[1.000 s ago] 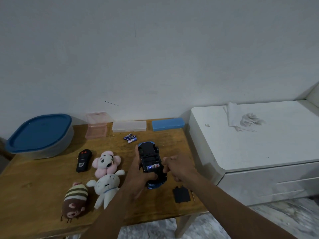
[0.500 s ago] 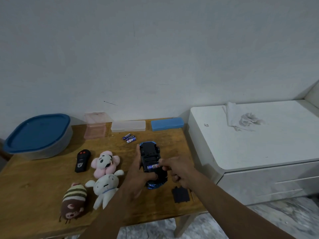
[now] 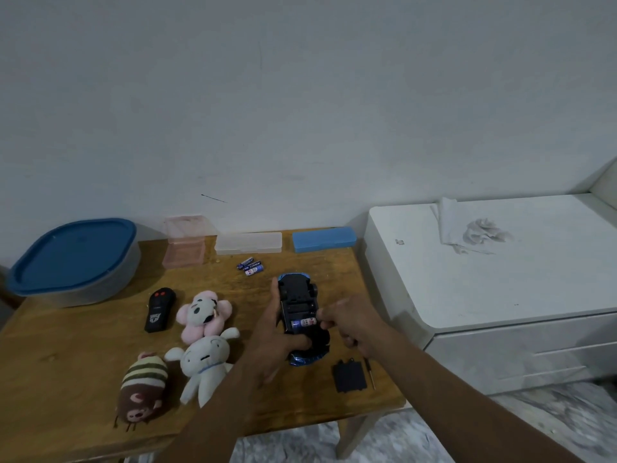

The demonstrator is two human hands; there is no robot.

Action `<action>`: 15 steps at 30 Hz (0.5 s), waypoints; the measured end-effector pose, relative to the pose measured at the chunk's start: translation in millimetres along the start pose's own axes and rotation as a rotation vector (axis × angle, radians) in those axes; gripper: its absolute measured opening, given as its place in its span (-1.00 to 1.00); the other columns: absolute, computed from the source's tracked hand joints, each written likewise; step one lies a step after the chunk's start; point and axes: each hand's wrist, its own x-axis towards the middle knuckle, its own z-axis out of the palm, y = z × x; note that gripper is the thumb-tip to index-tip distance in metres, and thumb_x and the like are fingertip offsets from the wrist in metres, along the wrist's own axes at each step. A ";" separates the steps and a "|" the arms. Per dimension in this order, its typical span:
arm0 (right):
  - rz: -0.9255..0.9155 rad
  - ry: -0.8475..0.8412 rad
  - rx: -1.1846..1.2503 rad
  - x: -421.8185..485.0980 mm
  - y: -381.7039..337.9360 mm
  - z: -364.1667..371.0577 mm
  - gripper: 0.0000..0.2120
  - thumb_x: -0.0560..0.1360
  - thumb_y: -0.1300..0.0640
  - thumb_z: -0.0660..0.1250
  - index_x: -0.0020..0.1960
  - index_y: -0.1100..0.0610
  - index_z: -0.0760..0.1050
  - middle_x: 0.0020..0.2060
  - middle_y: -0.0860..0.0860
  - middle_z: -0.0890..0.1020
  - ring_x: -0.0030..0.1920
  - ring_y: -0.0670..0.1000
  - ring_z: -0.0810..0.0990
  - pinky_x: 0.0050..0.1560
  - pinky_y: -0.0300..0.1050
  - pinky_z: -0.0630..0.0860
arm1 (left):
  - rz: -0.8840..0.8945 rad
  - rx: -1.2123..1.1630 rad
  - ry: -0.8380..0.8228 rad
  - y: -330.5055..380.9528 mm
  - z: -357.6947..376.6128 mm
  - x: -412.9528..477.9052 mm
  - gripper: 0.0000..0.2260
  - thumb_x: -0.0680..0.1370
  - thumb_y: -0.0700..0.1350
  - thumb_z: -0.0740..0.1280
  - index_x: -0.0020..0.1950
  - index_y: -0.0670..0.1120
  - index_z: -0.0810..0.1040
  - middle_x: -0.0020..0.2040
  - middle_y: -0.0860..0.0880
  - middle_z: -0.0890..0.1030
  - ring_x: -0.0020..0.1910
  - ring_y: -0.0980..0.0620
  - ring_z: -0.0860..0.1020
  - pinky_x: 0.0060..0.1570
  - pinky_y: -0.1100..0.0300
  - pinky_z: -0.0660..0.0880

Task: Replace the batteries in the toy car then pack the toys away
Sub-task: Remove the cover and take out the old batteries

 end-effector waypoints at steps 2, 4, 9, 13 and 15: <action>0.010 0.011 -0.023 -0.3 1.0 2.1 -0.88 0.43 0.10 0.43 -0.17 0.16 0.60 -0.37 0.02 0.65 -0.54 -0.10 0.32 -0.55 -0.23 0.24 | 0.006 0.032 0.007 1.4 3.1 -1.1 0.09 0.34 -0.56 0.34 0.55 0.21 -0.16 0.23 0.07 0.55 0.08 0.14 0.60 0.02 0.21 0.55; 0.033 0.015 -0.021 -1.6 0.1 4.0 -0.91 0.44 0.12 0.42 -0.16 0.15 0.60 -0.36 0.03 0.66 -0.54 -0.10 0.32 -0.56 -0.24 0.24 | 0.020 0.052 0.016 2.5 5.6 -2.4 0.09 0.34 -0.56 0.34 0.55 0.20 -0.16 0.18 0.13 0.56 0.04 0.21 0.61 0.01 0.23 0.55; 0.131 -0.042 0.123 -4.3 -0.8 3.4 -0.93 0.47 0.21 0.37 -0.08 0.17 0.61 -0.27 0.07 0.62 -0.56 -0.13 0.28 -0.57 -0.29 0.21 | 0.042 0.061 0.009 2.3 6.7 -5.4 0.09 0.34 -0.56 0.34 0.55 0.22 -0.16 0.16 0.13 0.59 0.06 0.13 0.62 0.17 0.03 0.53; 0.171 -0.092 0.194 -3.6 3.3 0.8 -0.88 0.47 0.17 0.39 -0.04 0.18 0.63 -0.33 0.01 0.59 -0.60 -0.16 0.29 -0.60 -0.31 0.23 | 0.043 0.060 -0.009 2.7 2.4 -4.6 0.09 0.33 -0.56 0.35 0.54 0.22 -0.13 0.07 0.10 0.64 -0.02 0.13 0.65 -0.10 0.22 0.58; 0.181 -0.116 0.212 -1.4 5.2 -1.0 -0.82 0.44 0.12 0.44 -0.01 0.19 0.62 -0.33 -0.01 0.61 -0.58 -0.17 0.30 -0.60 -0.31 0.25 | 0.042 0.035 -0.005 3.9 -0.2 -3.6 0.09 0.32 -0.57 0.35 0.54 0.23 -0.11 0.11 0.03 0.63 0.00 0.07 0.65 -0.12 0.20 0.59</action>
